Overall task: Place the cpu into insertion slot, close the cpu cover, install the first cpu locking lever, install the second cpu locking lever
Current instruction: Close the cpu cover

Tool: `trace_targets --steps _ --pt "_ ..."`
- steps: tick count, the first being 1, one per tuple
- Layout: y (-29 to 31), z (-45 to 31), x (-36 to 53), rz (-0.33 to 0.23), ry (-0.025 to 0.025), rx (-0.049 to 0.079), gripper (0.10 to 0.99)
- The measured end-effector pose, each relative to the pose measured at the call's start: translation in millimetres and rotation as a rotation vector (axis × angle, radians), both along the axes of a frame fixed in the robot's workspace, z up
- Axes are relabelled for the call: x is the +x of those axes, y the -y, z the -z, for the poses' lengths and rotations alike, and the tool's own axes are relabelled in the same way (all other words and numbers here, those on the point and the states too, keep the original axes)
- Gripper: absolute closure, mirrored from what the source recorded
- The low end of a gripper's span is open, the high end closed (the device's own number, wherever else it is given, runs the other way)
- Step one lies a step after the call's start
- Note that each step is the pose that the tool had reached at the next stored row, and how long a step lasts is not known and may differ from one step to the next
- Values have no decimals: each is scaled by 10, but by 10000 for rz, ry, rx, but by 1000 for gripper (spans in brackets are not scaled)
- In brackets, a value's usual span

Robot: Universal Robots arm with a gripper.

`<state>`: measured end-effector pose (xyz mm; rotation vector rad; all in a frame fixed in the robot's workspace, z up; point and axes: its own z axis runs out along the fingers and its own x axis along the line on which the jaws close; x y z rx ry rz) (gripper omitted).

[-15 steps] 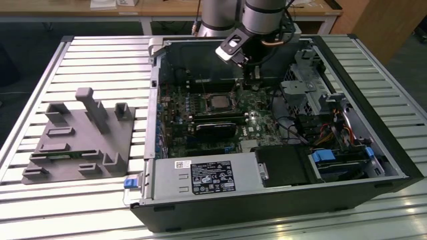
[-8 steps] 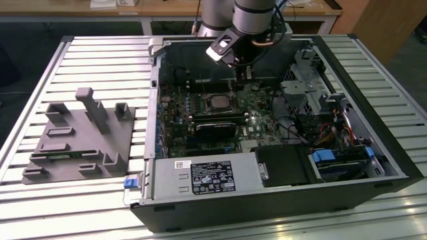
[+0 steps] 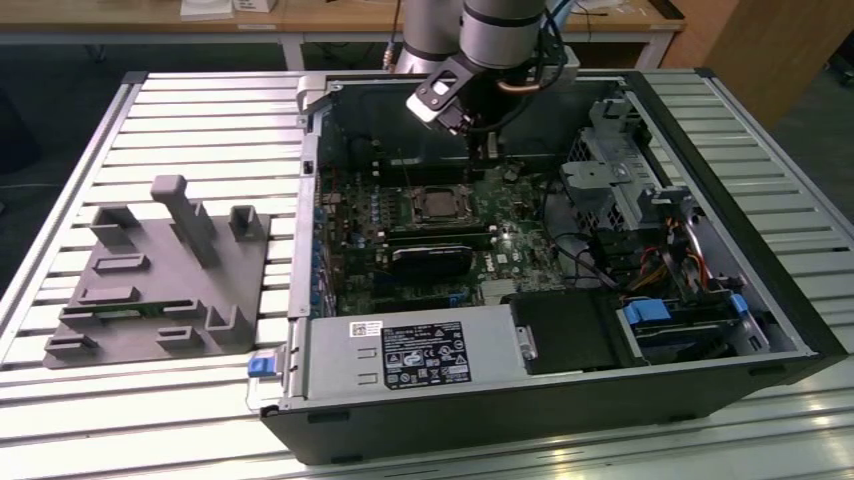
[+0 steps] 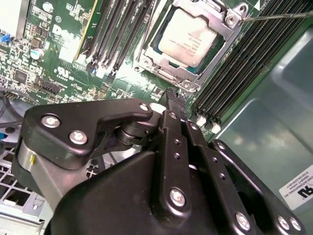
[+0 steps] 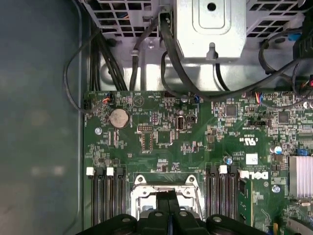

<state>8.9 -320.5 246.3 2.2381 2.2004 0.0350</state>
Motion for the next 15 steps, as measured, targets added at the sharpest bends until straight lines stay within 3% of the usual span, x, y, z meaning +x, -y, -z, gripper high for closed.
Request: trace_targets --steps 8,15 --pt "5 18 -126 0 2 23 980" --pt "8 51 -185 0 2 27 980"
